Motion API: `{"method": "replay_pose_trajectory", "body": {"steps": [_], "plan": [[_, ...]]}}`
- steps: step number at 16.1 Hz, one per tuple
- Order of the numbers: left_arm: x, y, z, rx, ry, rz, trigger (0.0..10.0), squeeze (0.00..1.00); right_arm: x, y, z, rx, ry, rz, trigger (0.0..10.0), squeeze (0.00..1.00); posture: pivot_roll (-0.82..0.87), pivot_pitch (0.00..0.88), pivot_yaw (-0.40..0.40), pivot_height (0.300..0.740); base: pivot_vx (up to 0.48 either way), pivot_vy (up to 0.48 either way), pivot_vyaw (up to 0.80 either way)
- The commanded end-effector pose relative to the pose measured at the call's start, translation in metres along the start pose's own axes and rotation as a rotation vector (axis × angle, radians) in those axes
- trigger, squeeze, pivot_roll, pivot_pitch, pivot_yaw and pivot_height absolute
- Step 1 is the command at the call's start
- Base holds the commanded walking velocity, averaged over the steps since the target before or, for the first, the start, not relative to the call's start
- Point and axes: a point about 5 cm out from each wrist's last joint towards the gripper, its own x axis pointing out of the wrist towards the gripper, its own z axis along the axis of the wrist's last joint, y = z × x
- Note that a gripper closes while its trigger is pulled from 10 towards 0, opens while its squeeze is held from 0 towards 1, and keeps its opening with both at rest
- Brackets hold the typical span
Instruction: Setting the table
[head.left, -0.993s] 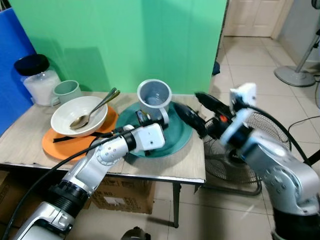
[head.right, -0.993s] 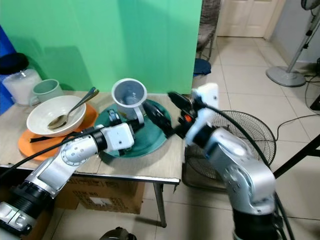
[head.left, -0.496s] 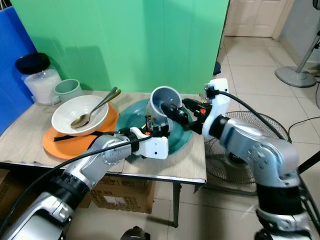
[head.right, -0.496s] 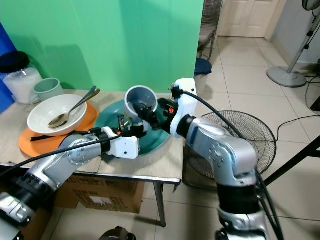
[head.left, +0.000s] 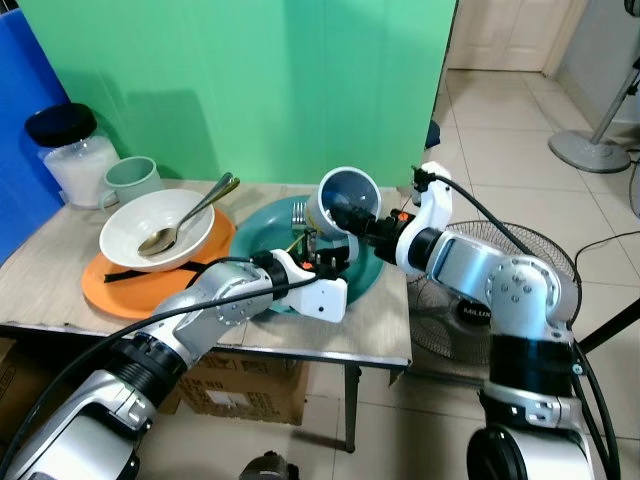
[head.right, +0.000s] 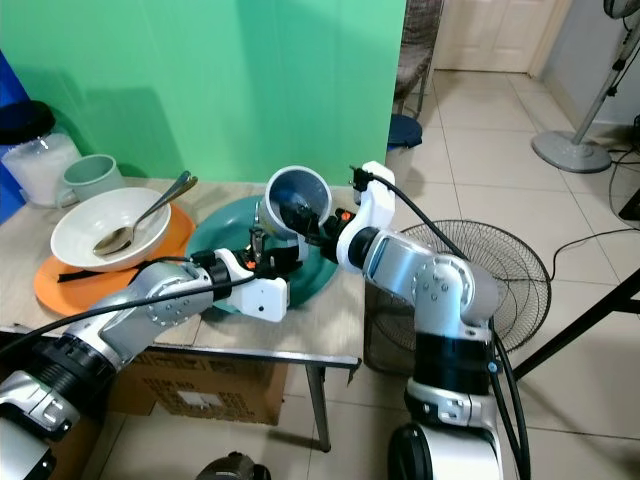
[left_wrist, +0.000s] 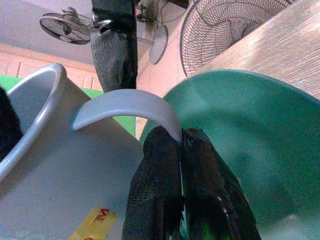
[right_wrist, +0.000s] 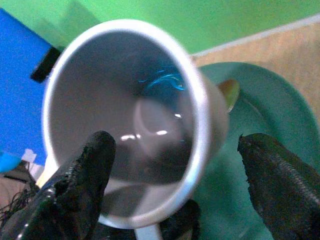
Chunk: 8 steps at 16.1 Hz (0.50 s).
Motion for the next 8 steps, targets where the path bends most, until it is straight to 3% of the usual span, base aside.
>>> {"method": "replay_pose_trajectory", "body": {"steps": [1,5,8], "plan": [[0.0011,0.0075,-0.0001,0.038,-0.001,0.017,0.0,0.0,0.0006,0.0008,0.0019,0.023,0.016,-0.016,0.0,0.0,0.11,0.0,0.023,0.727,0.0,0.0,0.0],[0.0021,0.0049,0.0001,0.048,-0.012,-0.002,0.0,0.0,0.0001,-0.0017,0.0084,0.085,0.009,-0.066,0.0,0.0,0.11,0.0,0.022,0.727,0.0,0.0,0.0],[0.0022,0.004,-0.0004,0.048,-0.014,-0.006,0.0,0.0,-0.0003,-0.0005,0.0088,0.08,0.011,-0.076,0.0,0.0,0.11,0.0,0.022,0.727,0.0,0.0,0.0]]}}
